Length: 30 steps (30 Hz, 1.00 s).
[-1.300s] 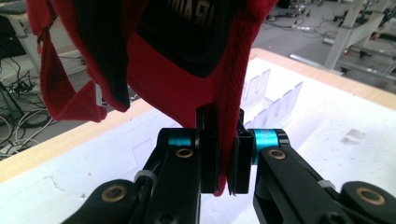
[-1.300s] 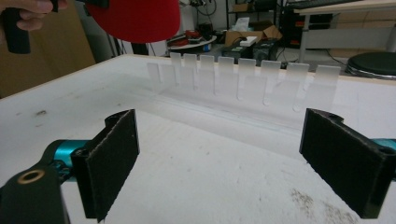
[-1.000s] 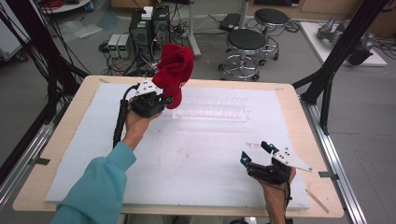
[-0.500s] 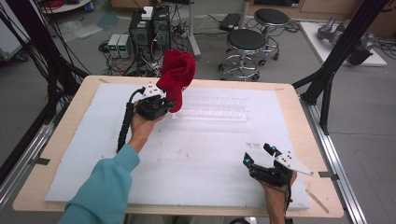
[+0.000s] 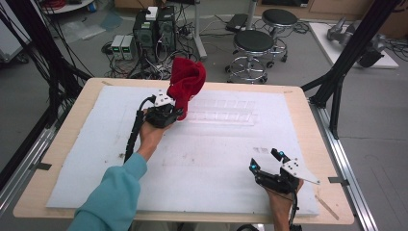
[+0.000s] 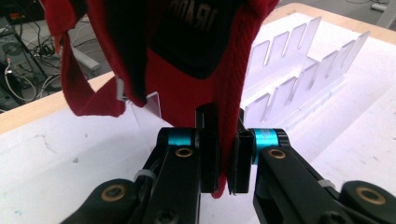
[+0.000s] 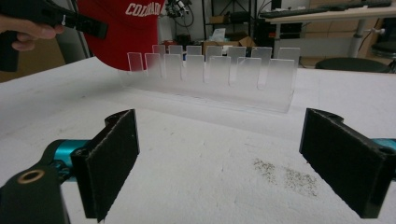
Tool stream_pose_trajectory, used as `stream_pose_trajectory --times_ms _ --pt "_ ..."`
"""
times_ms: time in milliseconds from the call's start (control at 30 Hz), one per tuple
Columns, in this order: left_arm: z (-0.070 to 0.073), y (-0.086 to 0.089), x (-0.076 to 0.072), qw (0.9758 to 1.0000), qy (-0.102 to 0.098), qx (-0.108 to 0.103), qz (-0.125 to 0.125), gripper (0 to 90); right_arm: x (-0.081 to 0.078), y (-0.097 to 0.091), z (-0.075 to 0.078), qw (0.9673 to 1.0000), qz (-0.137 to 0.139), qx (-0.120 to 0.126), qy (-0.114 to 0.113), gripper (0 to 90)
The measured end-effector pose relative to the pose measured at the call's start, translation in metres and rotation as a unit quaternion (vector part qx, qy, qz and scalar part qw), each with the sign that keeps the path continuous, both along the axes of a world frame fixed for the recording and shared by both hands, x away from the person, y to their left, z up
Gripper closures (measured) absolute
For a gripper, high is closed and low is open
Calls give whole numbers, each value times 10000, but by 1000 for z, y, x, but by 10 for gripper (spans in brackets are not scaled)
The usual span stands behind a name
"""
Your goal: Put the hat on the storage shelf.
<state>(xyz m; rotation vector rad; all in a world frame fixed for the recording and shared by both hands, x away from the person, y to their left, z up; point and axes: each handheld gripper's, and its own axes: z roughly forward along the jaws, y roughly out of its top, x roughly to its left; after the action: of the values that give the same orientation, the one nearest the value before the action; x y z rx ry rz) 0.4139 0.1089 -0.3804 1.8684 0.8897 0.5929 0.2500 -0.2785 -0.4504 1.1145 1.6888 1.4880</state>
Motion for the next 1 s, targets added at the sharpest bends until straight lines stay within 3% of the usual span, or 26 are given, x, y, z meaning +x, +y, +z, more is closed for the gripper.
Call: stream_pose_trajectory --times_ms 433,467,500,600,633,700,800,900,1000 --pt "-7 0 -5 10000 29 -64 -17 836 -1 -2 0 9999 15 108 -42 109" --pt "-8 0 -4 9999 69 -86 -18 719 -1 -2 -1 9999 8 118 -49 109" --pt "-10 0 -3 9999 106 -91 -29 719 -1 -2 -1 9999 8 118 -49 109" --pt "-12 1 -2 9995 316 -86 -2 364 -2 -2 -1 9999 -8 109 -68 110" --pt "-13 2 -2 9993 360 -89 60 364 -2 -2 -1 9999 -8 109 -68 110" --pt "-12 5 -1 9982 515 -294 29 198 -2 -2 -1 9999 -15 109 -69 109" --pt "-10 11 -1 9960 681 -545 -167 132 -2 -2 -1 9999 -13 138 -56 109" --pt "-10 15 -2 9948 803 -573 -269 127 -2 -2 -1 9999 -27 116 -81 110" --pt "-8 23 -7 9955 651 -606 -322 127 -2 -2 -1 9999 -29 92 -122 109"
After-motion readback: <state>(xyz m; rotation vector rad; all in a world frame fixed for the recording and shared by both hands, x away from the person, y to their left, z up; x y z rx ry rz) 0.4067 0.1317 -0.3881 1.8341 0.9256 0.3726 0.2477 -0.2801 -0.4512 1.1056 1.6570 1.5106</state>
